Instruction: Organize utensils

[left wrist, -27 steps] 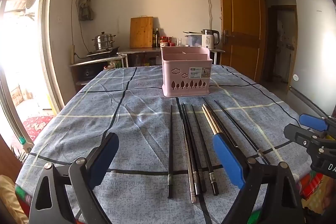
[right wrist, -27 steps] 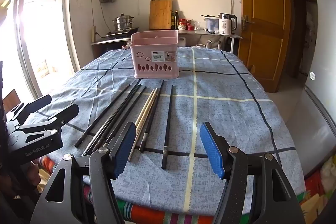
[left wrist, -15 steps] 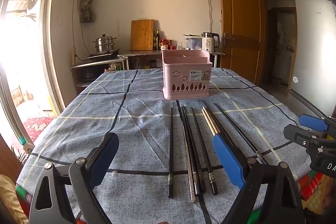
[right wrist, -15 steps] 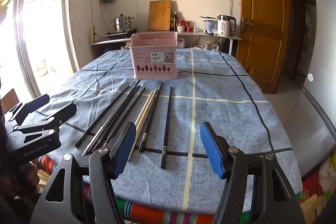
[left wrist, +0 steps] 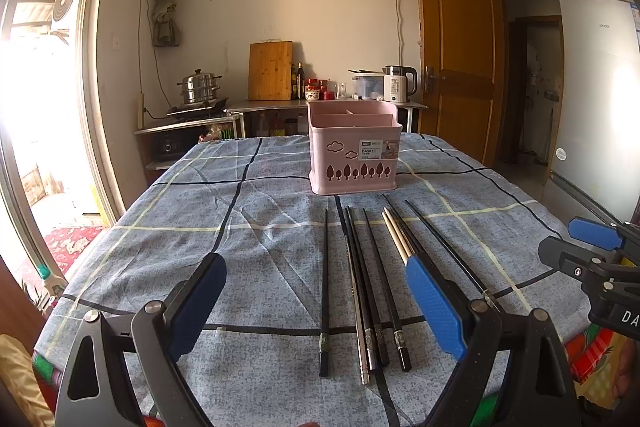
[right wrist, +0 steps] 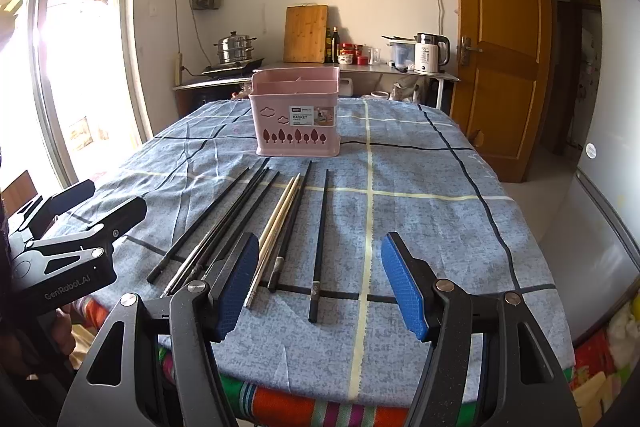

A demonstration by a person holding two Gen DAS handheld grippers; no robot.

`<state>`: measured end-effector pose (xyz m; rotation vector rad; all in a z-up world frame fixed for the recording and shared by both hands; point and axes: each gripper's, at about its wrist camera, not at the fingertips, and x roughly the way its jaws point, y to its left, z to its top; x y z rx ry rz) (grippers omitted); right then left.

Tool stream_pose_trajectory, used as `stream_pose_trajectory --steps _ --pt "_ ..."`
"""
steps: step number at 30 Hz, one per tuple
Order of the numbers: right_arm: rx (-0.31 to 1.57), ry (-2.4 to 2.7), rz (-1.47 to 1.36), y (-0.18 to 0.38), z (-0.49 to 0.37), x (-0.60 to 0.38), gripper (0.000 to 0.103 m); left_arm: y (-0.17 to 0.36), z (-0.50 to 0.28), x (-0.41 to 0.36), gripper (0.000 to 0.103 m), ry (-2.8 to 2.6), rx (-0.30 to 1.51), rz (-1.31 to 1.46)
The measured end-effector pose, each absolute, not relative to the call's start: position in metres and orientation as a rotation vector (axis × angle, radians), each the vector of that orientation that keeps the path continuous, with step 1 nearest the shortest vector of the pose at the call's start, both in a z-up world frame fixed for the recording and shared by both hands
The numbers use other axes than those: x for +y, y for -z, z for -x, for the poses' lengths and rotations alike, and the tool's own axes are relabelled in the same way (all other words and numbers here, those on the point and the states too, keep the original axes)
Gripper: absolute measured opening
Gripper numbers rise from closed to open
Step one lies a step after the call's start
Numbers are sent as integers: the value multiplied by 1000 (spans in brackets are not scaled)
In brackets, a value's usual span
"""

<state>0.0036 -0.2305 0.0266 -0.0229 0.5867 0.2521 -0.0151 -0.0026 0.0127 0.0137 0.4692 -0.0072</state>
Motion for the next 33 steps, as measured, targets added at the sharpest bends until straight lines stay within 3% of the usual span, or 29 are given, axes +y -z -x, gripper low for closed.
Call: stream_pose_trajectory --steps 33 --pt "589 -257 24 -26 -2 -230 64 -17 22 -5 92 32 462 -16"
